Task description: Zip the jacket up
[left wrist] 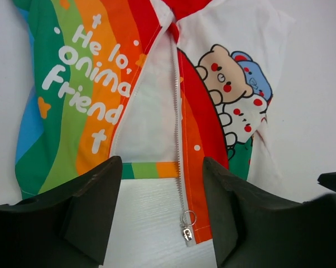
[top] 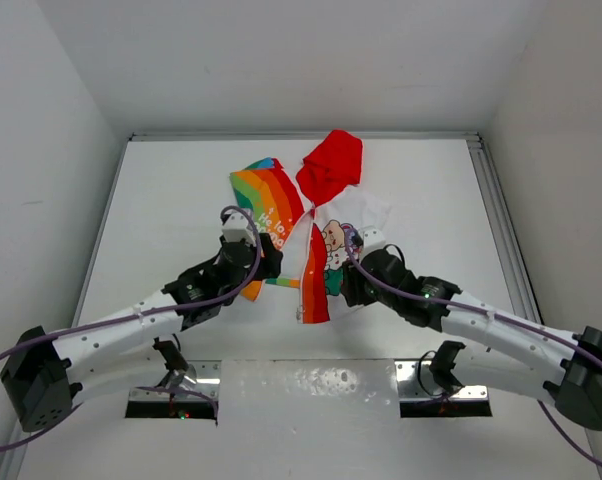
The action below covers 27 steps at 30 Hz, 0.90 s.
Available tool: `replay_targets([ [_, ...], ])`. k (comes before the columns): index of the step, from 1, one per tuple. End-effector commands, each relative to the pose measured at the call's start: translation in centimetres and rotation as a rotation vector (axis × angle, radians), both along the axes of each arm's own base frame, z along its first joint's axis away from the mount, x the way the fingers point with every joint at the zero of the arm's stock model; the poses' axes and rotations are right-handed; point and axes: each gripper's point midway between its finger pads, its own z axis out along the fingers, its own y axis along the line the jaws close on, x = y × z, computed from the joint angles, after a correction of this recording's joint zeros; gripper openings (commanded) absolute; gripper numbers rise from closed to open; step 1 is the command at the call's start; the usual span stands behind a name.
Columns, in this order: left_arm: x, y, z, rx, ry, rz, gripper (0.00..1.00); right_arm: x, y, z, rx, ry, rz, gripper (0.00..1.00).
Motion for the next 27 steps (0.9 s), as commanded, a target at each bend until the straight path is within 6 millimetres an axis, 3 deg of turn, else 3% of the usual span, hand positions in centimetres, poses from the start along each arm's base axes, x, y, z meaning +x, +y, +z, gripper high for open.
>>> replay_targets([
  [1, 0.6, -0.2, 0.5, 0.005, -0.001, 0.018, 0.56, 0.1, 0.0, -0.3, 0.002, -0.01, -0.001, 0.52],
  [3, 0.3, 0.1, -0.3, 0.015, 0.011, 0.02, 0.52, 0.1, -0.3, -0.1, -0.01, -0.018, -0.003, 0.38],
  [4, 0.2, 0.1, -0.4, 0.015, 0.015, 0.017, 0.48, 0.2, -0.5, -0.1, -0.015, -0.021, -0.011, 0.27],
  [5, 0.3, 0.5, -0.6, 0.035, 0.021, 0.035, 0.43, 0.3, -0.7, 0.1, -0.017, -0.034, -0.02, 0.07],
  [6, 0.4, 0.8, -0.6, 0.046, 0.026, 0.056, 0.31, 0.4, -0.7, 0.2, -0.011, -0.042, -0.019, 0.0],
  [9, 0.4, 2.5, -1.9, 0.101, 0.066, 0.138, 0.12, 0.5, -0.7, 0.5, 0.006, -0.062, -0.025, 0.0],
  [13, -0.3, 3.6, -3.5, 0.152, 0.155, 0.164, 0.09, 0.4, -0.9, 0.0, 0.009, -0.057, -0.037, 0.0],
  [17, -0.7, 4.6, -6.4, 0.133, 0.258, 0.148, 0.22, -0.1, -0.3, -0.4, 0.048, -0.034, -0.026, 0.01],
  [21, -0.2, 4.2, -7.3, 0.122, 0.289, 0.102, 0.37, -0.5, 0.3, -1.5, 0.061, 0.007, -0.009, 0.07],
  [23, 0.0, 3.9, -7.5, 0.138, 0.299, 0.092, 0.41, -0.7, 0.3, -1.6, 0.062, 0.016, -0.008, 0.1],
  [27, -0.1, 4.3, -10.2, 0.226, 0.379, 0.107, 0.4, -1.0, 0.8, -1.9, 0.086, 0.027, 0.008, 0.19],
])
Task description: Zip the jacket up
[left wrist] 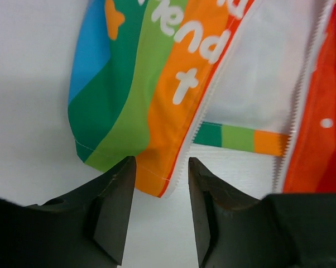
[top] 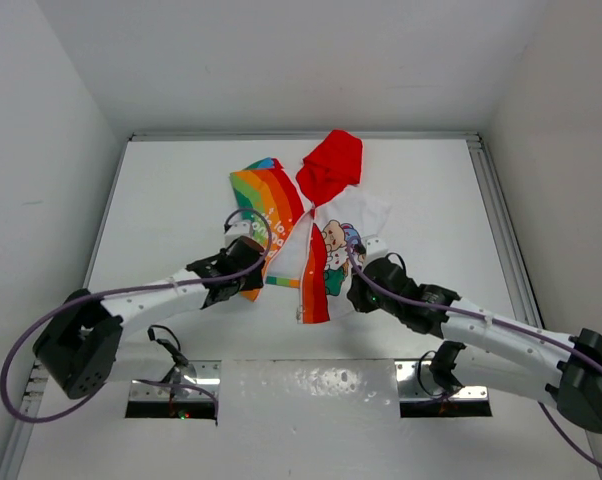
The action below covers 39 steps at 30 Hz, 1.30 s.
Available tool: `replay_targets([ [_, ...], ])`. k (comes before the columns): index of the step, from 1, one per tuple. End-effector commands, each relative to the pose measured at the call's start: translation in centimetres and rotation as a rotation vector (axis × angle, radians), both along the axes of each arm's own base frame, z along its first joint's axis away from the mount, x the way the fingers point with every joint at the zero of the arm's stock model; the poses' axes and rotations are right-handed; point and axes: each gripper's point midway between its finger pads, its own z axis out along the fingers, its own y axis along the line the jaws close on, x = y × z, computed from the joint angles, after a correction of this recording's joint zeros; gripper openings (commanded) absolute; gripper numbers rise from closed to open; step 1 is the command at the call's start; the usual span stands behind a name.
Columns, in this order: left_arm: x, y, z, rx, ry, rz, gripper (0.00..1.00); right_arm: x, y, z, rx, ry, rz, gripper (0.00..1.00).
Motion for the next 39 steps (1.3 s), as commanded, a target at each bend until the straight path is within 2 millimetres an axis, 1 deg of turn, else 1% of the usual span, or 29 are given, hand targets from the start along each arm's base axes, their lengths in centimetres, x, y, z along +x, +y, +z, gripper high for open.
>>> replay_targets([
  [1, 0.3, -0.6, -1.3, 0.024, 0.05, -0.021, 0.4, 0.2, 1.2, 0.6, 0.065, -0.01, 0.007, 0.19],
  [2, 0.1, -0.8, -1.5, 0.019, 0.062, -0.03, 0.38, 0.1, 1.2, 0.6, 0.07, -0.008, 0.005, 0.2],
  [5, -0.5, -0.4, -2.0, 0.034, 0.09, -0.024, 0.33, 0.1, 1.2, 0.4, 0.078, -0.011, 0.006, 0.21],
  [8, -1.0, -0.4, -2.4, 0.024, 0.104, -0.027, 0.33, 0.0, 1.2, 0.2, 0.066, -0.002, 0.009, 0.21],
  [9, -1.1, -0.4, -2.6, 0.028, 0.114, -0.027, 0.34, 0.1, 1.3, 0.3, 0.074, -0.007, 0.008, 0.21],
  [10, -1.1, -0.3, -2.8, 0.038, 0.122, -0.025, 0.37, 0.2, 1.4, 0.4, 0.08, -0.01, 0.008, 0.21],
  [14, -1.1, -0.5, -3.8, 0.047, 0.146, -0.03, 0.38, 0.2, 1.8, 0.6, 0.088, -0.013, 0.023, 0.21],
  [15, -1.3, -0.5, -4.2, 0.058, 0.164, -0.035, 0.37, 0.3, 1.7, 0.6, 0.089, -0.015, 0.018, 0.21],
  [16, -1.1, -0.7, -4.1, 0.057, 0.165, -0.034, 0.36, 0.3, 1.8, 0.7, 0.096, -0.018, 0.018, 0.21],
  [19, -1.1, -0.1, -4.5, 0.076, 0.163, -0.02, 0.34, 0.2, 2.0, 0.6, 0.103, -0.018, 0.029, 0.21],
  [21, -0.9, -0.3, -4.7, 0.075, 0.163, -0.018, 0.33, 0.2, 2.0, 0.6, 0.102, -0.015, 0.028, 0.21],
  [23, -0.8, -0.3, -5.0, 0.086, 0.173, -0.013, 0.29, 0.2, 2.3, 0.6, 0.115, -0.015, 0.034, 0.19],
  [25, -1.0, -0.3, -5.8, 0.095, 0.189, -0.02, 0.16, -0.1, 2.5, 0.5, 0.12, -0.005, 0.047, 0.17],
  [26, -0.8, -0.5, -5.9, 0.082, 0.181, -0.015, 0.11, -0.2, 2.4, 0.4, 0.122, 0.001, 0.046, 0.17],
  [27, -1.0, -0.7, -6.2, 0.07, 0.187, -0.02, 0.01, -0.2, 2.3, 0.4, 0.122, 0.002, 0.041, 0.17],
  [31, -0.6, -1.3, -5.7, 0.039, 0.163, -0.026, 0.0, -0.1, 2.2, 0.6, 0.122, -0.014, 0.038, 0.16],
  [33, -0.3, -2.2, -4.9, -0.024, 0.137, -0.036, 0.0, 0.1, 2.4, 1.1, 0.128, -0.016, 0.039, 0.16],
  [34, 0.0, -2.9, -4.2, -0.066, 0.115, -0.038, 0.0, 0.1, 2.7, 1.5, 0.151, -0.015, 0.038, 0.16],
  [35, 0.3, -3.6, -2.9, -0.116, 0.082, -0.044, 0.0, 0.2, 3.3, 2.1, 0.182, -0.026, 0.044, 0.16],
  [37, 0.2, -4.8, -1.5, -0.211, 0.052, -0.062, 0.0, 0.4, 4.5, 3.2, 0.239, -0.026, 0.056, 0.17],
  [38, 1.0, -5.8, 1.0, -0.295, -0.026, -0.074, 0.0, 0.3, 5.4, 4.1, 0.283, -0.027, 0.082, 0.19],
  [39, 0.8, -6.2, 1.6, -0.346, -0.049, -0.088, 0.0, 0.2, 5.9, 4.4, 0.303, -0.017, 0.093, 0.26],
])
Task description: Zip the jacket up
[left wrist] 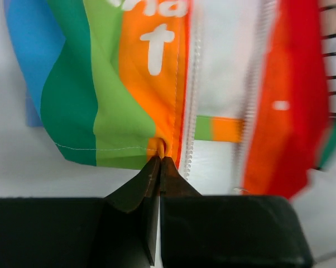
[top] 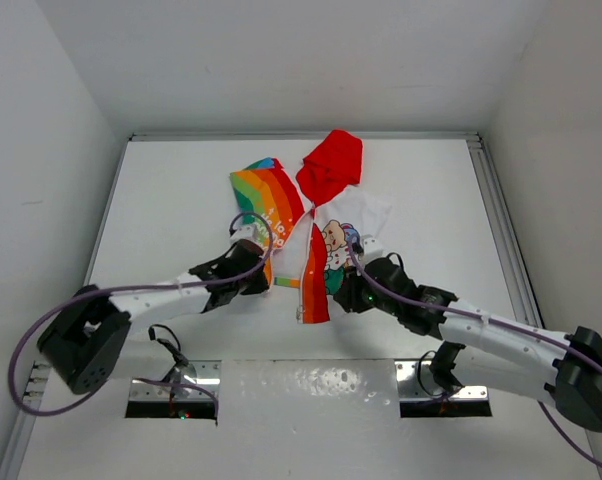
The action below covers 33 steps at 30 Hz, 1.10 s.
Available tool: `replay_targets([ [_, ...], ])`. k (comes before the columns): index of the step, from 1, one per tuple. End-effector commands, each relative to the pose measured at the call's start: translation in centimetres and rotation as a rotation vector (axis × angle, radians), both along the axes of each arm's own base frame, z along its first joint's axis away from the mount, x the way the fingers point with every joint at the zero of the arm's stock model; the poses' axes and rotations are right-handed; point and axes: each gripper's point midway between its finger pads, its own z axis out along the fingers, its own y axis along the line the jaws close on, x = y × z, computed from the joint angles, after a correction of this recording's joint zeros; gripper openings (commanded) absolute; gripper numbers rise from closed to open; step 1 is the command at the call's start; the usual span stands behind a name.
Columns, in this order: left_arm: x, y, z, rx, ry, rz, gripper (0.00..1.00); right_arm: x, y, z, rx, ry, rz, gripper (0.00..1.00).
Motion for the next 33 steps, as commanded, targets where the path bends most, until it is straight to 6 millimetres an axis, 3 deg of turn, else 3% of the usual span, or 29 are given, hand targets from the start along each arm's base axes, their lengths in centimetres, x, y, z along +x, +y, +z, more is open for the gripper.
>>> replay_targets([
  [1, 1.6, -3.7, 5.9, -0.286, -0.171, -0.021, 0.0, 0.9, 4.0, 4.6, 0.198, -0.031, 0.04, 0.33],
  [2, 1.9, -4.3, 8.0, -0.353, -0.225, -0.026, 0.0, 1.2, 4.9, 5.9, 0.242, -0.046, 0.047, 0.41],
  [3, 1.8, -4.2, 8.4, -0.372, -0.243, -0.027, 0.0, 1.1, 5.5, 6.3, 0.272, -0.037, 0.063, 0.53],
  [5, 1.6, -4.2, 10.0, -0.44, -0.304, -0.03, 0.0, 1.4, 6.8, 7.1, 0.337, -0.027, 0.063, 0.57],
  [7, 1.6, -4.4, 11.7, -0.504, -0.37, -0.038, 0.0, 1.7, 8.2, 7.7, 0.395, 0.0, 0.063, 0.56],
  [13, 0.6, -4.0, 12.2, -0.526, -0.394, -0.068, 0.0, 2.7, 11.0, 9.6, 0.545, 0.039, 0.05, 0.53],
  [21, -0.5, -3.4, 13.2, -0.603, -0.443, -0.061, 0.0, 3.6, 12.5, 7.9, 0.669, 0.177, -0.062, 0.51],
  [33, -1.2, -4.2, 13.1, -0.66, -0.434, -0.099, 0.0, 4.0, 14.4, 8.5, 0.812, 0.237, -0.059, 0.43],
])
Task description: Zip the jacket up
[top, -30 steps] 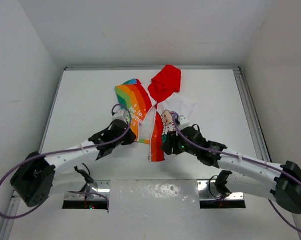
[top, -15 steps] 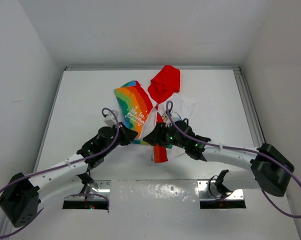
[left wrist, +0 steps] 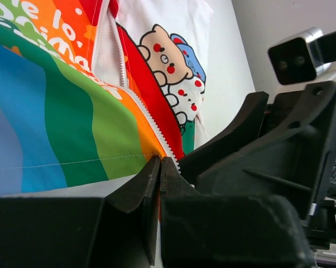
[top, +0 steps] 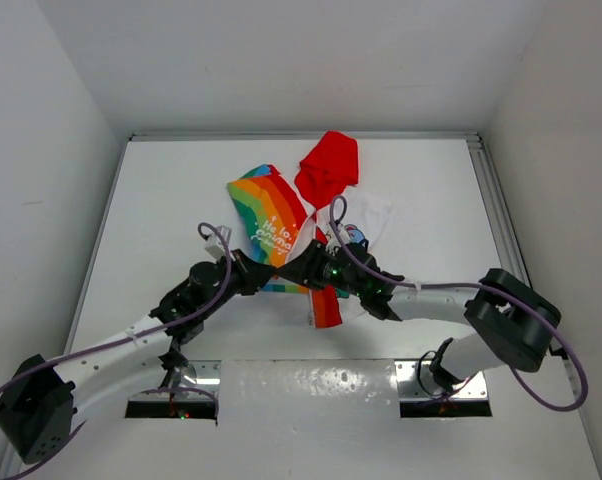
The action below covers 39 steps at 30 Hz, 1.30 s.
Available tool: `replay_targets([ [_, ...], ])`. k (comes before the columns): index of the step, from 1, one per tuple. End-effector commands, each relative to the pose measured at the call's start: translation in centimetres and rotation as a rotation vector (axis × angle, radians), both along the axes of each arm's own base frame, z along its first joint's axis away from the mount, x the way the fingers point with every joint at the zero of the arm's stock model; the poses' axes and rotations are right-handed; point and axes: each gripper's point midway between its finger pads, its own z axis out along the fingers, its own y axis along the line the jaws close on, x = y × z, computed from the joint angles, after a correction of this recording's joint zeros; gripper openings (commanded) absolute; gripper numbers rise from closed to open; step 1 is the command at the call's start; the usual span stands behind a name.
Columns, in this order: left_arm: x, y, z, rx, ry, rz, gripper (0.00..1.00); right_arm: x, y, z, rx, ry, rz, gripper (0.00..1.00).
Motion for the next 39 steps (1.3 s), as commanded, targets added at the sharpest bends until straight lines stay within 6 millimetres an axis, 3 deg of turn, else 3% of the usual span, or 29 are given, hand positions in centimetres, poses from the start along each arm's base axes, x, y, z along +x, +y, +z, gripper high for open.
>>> replay_targets([
  [1, 0.3, -0.7, 2.2, -0.069, -0.054, -0.019, 0.0, 0.4, 1.3, 3.1, 0.14, -0.028, 0.002, 0.41],
  [6, 0.2, -0.7, 2.1, -0.062, -0.053, -0.021, 0.0, 0.8, 0.8, 2.7, 0.149, -0.035, -0.031, 0.36],
  [9, 0.1, -0.8, 2.1, -0.054, -0.05, -0.033, 0.0, 1.1, 0.5, 2.7, 0.159, -0.046, -0.059, 0.27],
  [13, -0.2, -0.6, 2.1, -0.076, -0.048, -0.024, 0.0, 1.3, 0.6, 2.2, 0.151, -0.042, -0.063, 0.25],
  [14, -0.2, -0.6, 2.2, -0.075, -0.049, -0.026, 0.0, 1.2, 0.6, 2.1, 0.157, -0.036, -0.064, 0.19],
  [20, -0.4, -0.4, 2.5, -0.098, -0.052, -0.02, 0.0, 1.4, 0.8, 1.8, 0.17, -0.028, -0.068, 0.13],
  [23, -0.5, -0.4, 2.5, -0.096, -0.046, -0.025, 0.0, 1.3, 0.8, 1.8, 0.169, -0.029, -0.067, 0.0],
  [25, -0.6, -0.5, 2.2, -0.105, -0.031, -0.025, 0.0, 1.2, 0.6, 2.0, 0.176, -0.049, -0.064, 0.0],
  [28, -0.6, -0.8, 2.0, -0.097, -0.004, -0.032, 0.19, 1.4, 0.5, 2.7, 0.169, -0.143, -0.049, 0.0],
  [29, -0.7, -0.7, 1.8, -0.101, 0.007, -0.028, 0.29, 1.5, 0.6, 3.5, 0.185, -0.184, -0.045, 0.0],
  [31, -0.9, -0.8, 1.8, -0.13, 0.032, -0.025, 0.38, 1.6, 0.4, 4.0, 0.192, -0.237, -0.037, 0.0],
  [32, -1.2, -1.0, 2.0, -0.142, 0.039, -0.04, 0.42, 1.4, 0.6, 5.2, 0.232, -0.269, -0.016, 0.0],
  [39, -1.8, -1.1, 2.7, -0.229, 0.064, -0.041, 0.45, 0.7, 1.2, 7.4, 0.31, -0.335, 0.08, 0.0],
])
